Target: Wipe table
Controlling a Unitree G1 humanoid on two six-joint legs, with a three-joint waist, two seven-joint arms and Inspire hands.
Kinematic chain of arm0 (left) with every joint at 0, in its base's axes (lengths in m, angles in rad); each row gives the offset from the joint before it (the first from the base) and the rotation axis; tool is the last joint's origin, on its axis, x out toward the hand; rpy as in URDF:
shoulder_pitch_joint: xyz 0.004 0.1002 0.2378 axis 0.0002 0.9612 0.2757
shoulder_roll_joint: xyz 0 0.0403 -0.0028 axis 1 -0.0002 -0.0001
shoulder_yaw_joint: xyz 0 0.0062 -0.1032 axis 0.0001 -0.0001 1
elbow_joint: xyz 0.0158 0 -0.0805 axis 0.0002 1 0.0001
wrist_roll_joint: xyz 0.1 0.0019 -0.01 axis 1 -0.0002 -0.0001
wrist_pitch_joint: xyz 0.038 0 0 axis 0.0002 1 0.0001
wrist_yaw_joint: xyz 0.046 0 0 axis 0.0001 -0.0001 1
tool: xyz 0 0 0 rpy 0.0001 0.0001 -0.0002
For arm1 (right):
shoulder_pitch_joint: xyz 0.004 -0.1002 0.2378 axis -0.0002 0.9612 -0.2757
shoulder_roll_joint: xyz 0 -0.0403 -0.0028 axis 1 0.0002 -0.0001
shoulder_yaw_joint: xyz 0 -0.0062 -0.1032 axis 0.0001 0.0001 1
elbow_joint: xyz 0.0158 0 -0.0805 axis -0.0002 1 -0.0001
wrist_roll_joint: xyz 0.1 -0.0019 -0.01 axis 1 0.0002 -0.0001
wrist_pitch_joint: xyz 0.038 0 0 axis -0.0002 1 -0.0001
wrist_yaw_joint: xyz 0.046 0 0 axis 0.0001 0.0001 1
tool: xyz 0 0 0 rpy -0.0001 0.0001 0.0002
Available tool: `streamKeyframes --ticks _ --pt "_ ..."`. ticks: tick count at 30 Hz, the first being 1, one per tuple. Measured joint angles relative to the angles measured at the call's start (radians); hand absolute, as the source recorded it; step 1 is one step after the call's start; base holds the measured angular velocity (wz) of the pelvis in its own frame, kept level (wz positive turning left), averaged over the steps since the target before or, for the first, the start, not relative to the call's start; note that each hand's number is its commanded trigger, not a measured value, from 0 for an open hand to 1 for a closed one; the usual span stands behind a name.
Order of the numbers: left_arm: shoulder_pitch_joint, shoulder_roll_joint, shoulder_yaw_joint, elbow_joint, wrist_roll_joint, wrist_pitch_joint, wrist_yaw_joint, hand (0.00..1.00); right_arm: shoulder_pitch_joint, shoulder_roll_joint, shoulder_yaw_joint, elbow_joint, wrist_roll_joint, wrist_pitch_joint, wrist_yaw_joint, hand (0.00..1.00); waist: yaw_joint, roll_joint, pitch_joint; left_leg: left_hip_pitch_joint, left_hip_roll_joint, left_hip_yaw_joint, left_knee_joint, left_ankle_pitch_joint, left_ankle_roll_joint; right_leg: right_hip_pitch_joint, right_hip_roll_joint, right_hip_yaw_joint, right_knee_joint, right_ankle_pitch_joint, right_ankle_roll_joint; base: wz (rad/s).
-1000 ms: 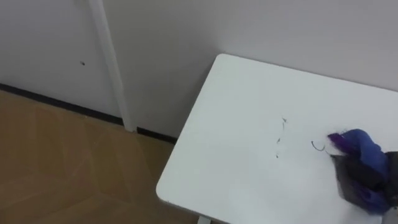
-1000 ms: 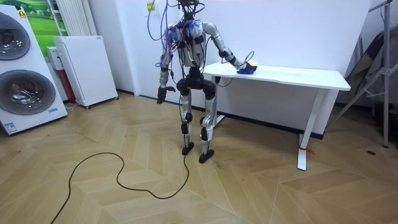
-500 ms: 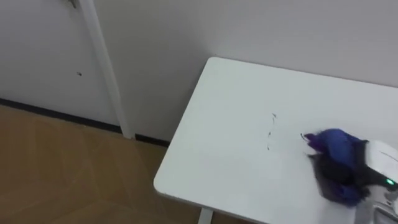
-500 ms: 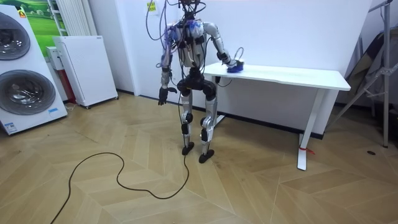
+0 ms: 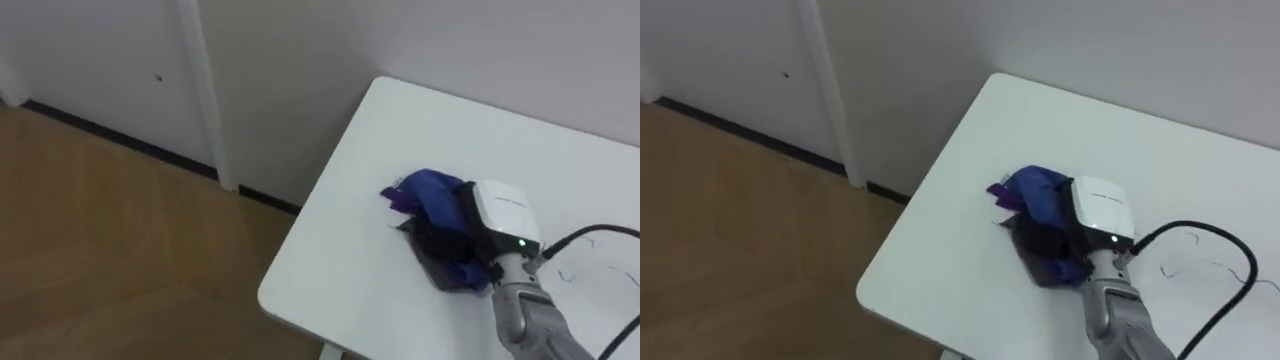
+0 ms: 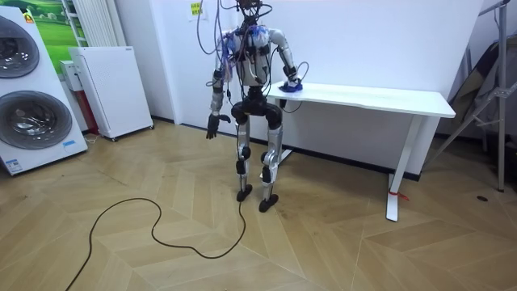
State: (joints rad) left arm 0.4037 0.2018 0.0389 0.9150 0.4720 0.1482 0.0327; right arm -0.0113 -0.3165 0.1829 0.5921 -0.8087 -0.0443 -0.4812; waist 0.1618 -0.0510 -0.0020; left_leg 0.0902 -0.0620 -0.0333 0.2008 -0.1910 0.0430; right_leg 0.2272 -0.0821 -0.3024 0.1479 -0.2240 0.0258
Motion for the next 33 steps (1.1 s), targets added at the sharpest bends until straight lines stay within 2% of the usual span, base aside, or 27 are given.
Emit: streamKeyframes --ticks 2,5,9,10,13,16,18,20,21,23,25,26,27,28,29,31,33 --pt "-0.002 0.016 0.005 -0.001 0.002 -0.004 0.005 0.00 0.017 -0.013 -0.064 0.064 0.035 -0.030 -0.035 1.00 -0.017 0.011 -0.0063 0.010 -0.003 0.009 -0.001 0.001 0.004 0.012 -0.005 -0.001 0.003 -0.001 0.002 0.17" --pt "0.003 0.023 0.033 0.000 0.002 -0.005 0.015 0.00 0.046 -0.017 -0.156 0.125 0.105 -0.047 -0.074 1.00 -0.041 0.019 -0.0117 0.016 -0.005 0.016 -0.003 0.001 0.012 0.019 -0.007 0.000 0.006 0.001 0.006 0.05" --pt "0.010 0.012 0.106 0.012 0.027 -0.005 0.025 0.00 0.076 -0.034 -0.279 0.209 0.196 -0.071 -0.085 1.00 -0.056 0.017 -0.0129 0.020 -0.004 0.022 -0.002 -0.001 0.016 0.032 -0.009 0.001 0.004 0.002 0.008 -0.06" --pt "0.012 0.006 0.132 0.011 0.044 -0.005 0.025 0.00 0.087 -0.037 -0.313 0.236 0.227 -0.073 -0.091 1.00 -0.057 0.013 -0.0169 0.022 -0.004 0.022 0.000 -0.001 0.016 0.035 -0.009 0.000 0.004 0.001 0.009 0.00" --pt "0.022 -0.002 0.151 0.007 0.046 -0.001 0.026 0.00 0.098 -0.044 -0.358 0.269 0.258 -0.074 -0.098 1.00 -0.073 0.010 -0.0209 0.023 -0.007 0.020 0.006 -0.001 0.016 0.040 -0.012 -0.003 0.004 -0.002 0.015 0.00" --pt "0.032 -0.010 0.144 0.004 0.045 0.003 0.029 0.00 0.103 -0.048 -0.364 0.267 0.258 -0.068 -0.100 1.00 -0.090 0.015 -0.0239 0.015 -0.013 0.005 0.025 0.000 0.016 0.046 -0.015 -0.028 0.005 -0.003 0.016 0.08" --pt "0.024 -0.016 0.125 0.002 0.044 0.005 0.030 0.00 0.090 -0.046 -0.353 0.254 0.256 -0.035 -0.096 1.00 -0.078 0.021 -0.0251 0.018 -0.013 0.007 0.029 0.000 0.016 0.049 -0.015 -0.024 0.005 -0.003 0.017 0.01" --pt "0.020 -0.030 0.089 0.007 0.040 0.013 0.030 0.00 0.066 -0.045 -0.324 0.225 0.253 0.024 -0.085 1.00 -0.056 0.026 -0.0197 0.026 -0.005 0.028 0.027 0.000 0.016 0.043 -0.011 0.004 0.008 -0.003 0.016 -0.30" --pt "0.016 -0.032 0.076 0.009 0.040 0.018 0.029 0.00 0.062 -0.043 -0.314 0.210 0.251 0.044 -0.076 1.00 -0.045 0.035 -0.0204 0.027 -0.001 0.035 0.027 0.000 0.015 0.040 -0.010 0.010 0.010 -0.002 0.014 -0.45" --pt "-0.011 -0.037 0.054 0.022 0.040 0.023 0.025 0.00 0.043 -0.025 -0.252 0.127 0.231 0.112 -0.025 1.00 -0.016 0.041 -0.0156 0.025 0.006 0.039 0.022 0.002 0.012 0.019 -0.001 0.037 0.014 0.002 0.006 -0.45" --pt "-0.031 -0.036 0.052 0.045 0.036 0.027 0.022 0.00 0.018 -0.004 -0.173 0.049 0.167 0.146 0.032 1.00 0.003 0.041 -0.0123 0.015 0.015 0.055 0.019 0.005 0.007 -0.006 0.004 0.052 0.027 0.000 -0.001 -0.36" --pt "-0.054 -0.033 0.037 0.047 0.031 0.036 0.022 0.00 -0.018 0.014 -0.108 0.016 0.144 0.156 0.066 1.00 0.011 0.037 -0.0074 0.001 0.016 0.055 0.017 0.008 0.001 -0.024 0.010 0.057 0.028 0.002 -0.006 -0.25" --pt "-0.063 -0.033 0.029 0.047 0.031 0.038 0.022 0.00 -0.041 0.022 -0.073 0.008 0.128 0.155 0.081 1.00 0.014 0.035 -0.0025 -0.005 0.017 0.055 0.014 0.011 -0.002 -0.033 0.011 0.056 0.028 0.004 -0.008 -0.03" --pt "-0.070 -0.034 0.013 0.043 0.032 0.040 0.019 0.00 -0.084 0.040 -0.025 -0.004 0.097 0.151 0.110 1.00 0.023 0.035 0.0084 -0.012 0.017 0.050 0.007 0.020 -0.004 -0.042 0.013 0.052 0.026 0.008 -0.014 0.14" --pt "-0.071 -0.036 0.000 0.023 0.032 0.039 0.016 0.00 -0.112 0.051 -0.004 -0.014 0.092 0.140 0.135 1.00 0.031 0.028 0.0120 -0.020 0.016 0.045 0.001 0.028 -0.005 -0.054 0.013 0.051 0.025 0.008 -0.015 0.23" --pt "-0.064 -0.037 -0.007 0.005 0.032 0.037 0.009 0.00 -0.131 0.053 0.004 -0.029 0.090 0.127 0.158 1.00 0.047 0.024 0.0091 -0.030 0.014 0.028 -0.002 0.032 -0.004 -0.054 0.011 0.034 0.022 0.007 -0.014 0.37" --pt "-0.043 -0.037 -0.006 0.006 0.032 0.046 0.004 0.00 -0.141 0.053 0.001 -0.017 0.090 0.120 0.164 1.00 0.063 0.024 0.0095 -0.030 0.012 0.018 -0.008 0.033 -0.004 -0.053 0.008 0.024 0.022 0.005 -0.010 0.25"
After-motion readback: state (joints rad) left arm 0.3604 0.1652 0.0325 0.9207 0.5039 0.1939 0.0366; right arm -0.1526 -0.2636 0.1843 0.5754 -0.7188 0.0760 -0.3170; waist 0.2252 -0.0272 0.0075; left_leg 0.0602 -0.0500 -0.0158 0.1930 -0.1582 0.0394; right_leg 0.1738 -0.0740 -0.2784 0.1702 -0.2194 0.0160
